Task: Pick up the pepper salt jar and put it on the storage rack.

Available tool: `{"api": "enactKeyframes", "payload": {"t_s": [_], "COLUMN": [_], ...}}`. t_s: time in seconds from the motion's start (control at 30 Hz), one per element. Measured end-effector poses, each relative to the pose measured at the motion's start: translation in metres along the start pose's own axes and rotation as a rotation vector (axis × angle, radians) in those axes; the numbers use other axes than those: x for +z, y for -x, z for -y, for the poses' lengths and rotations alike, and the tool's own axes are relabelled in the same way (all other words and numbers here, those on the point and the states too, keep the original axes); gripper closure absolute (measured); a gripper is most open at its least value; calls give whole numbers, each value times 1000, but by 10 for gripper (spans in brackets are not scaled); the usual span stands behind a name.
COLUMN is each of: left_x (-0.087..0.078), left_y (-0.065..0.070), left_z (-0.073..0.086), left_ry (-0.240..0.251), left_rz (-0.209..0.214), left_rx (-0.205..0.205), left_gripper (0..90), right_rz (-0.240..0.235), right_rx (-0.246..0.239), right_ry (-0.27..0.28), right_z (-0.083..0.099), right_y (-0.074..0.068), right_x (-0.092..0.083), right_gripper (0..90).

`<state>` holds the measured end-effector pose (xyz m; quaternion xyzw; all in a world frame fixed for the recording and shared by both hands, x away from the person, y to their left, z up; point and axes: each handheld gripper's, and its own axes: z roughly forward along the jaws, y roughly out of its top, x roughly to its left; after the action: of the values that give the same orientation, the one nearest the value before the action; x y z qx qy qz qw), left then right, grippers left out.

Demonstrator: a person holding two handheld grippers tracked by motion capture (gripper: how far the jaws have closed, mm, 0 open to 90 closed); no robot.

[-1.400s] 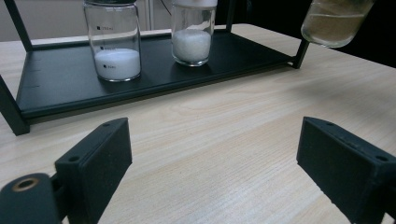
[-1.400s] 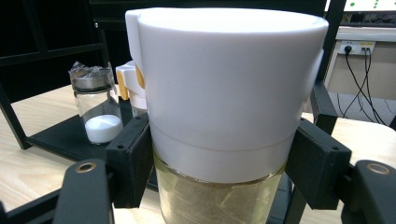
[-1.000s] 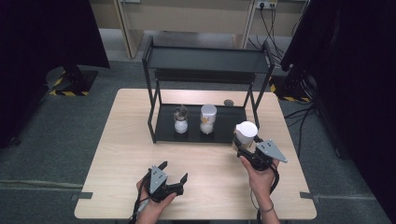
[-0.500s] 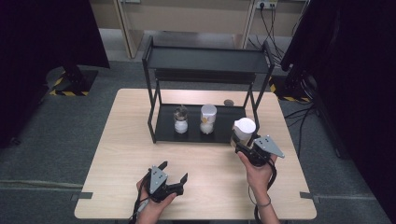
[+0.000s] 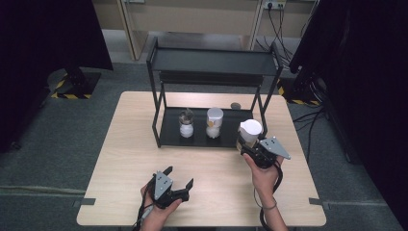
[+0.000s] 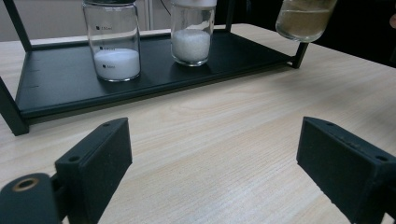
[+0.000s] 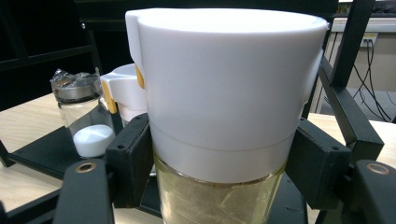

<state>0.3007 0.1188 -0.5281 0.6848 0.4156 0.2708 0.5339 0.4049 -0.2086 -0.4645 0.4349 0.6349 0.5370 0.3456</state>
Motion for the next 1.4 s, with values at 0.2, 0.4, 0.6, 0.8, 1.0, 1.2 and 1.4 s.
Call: {"api": "enactKeyframes", "payload": {"t_s": [0.2, 0.4, 0.6, 0.8, 1.0, 1.2, 1.4], "left_x": [0, 0, 0, 0, 0, 0, 0], "left_y": [0, 0, 0, 0, 0, 0, 0], "left_z": [0, 0, 0, 0, 0, 0, 0], "left_ry": [0, -1, 0, 0, -1, -1, -1], "left_rz": [0, 0, 1, 1, 1, 1, 1], "left_rx": [0, 0, 0, 0, 1, 1, -1], "left_gripper": [97, 97, 98, 98, 98, 98, 98], "right_rz": [3, 7, 9, 15, 19, 26, 37], "right_rx": [2, 5, 10, 14, 18, 15, 10], "right_ry": [-5, -7, -12, -20, -25, -32, -35], "right_z": [0, -1, -2, -2, -3, -5, -8], "right_y": [1, 2, 1, 2, 3, 5, 6], "right_x": [4, 9, 15, 20, 25, 30, 35], "right_gripper": [309, 309, 310, 310, 309, 310, 310]}}
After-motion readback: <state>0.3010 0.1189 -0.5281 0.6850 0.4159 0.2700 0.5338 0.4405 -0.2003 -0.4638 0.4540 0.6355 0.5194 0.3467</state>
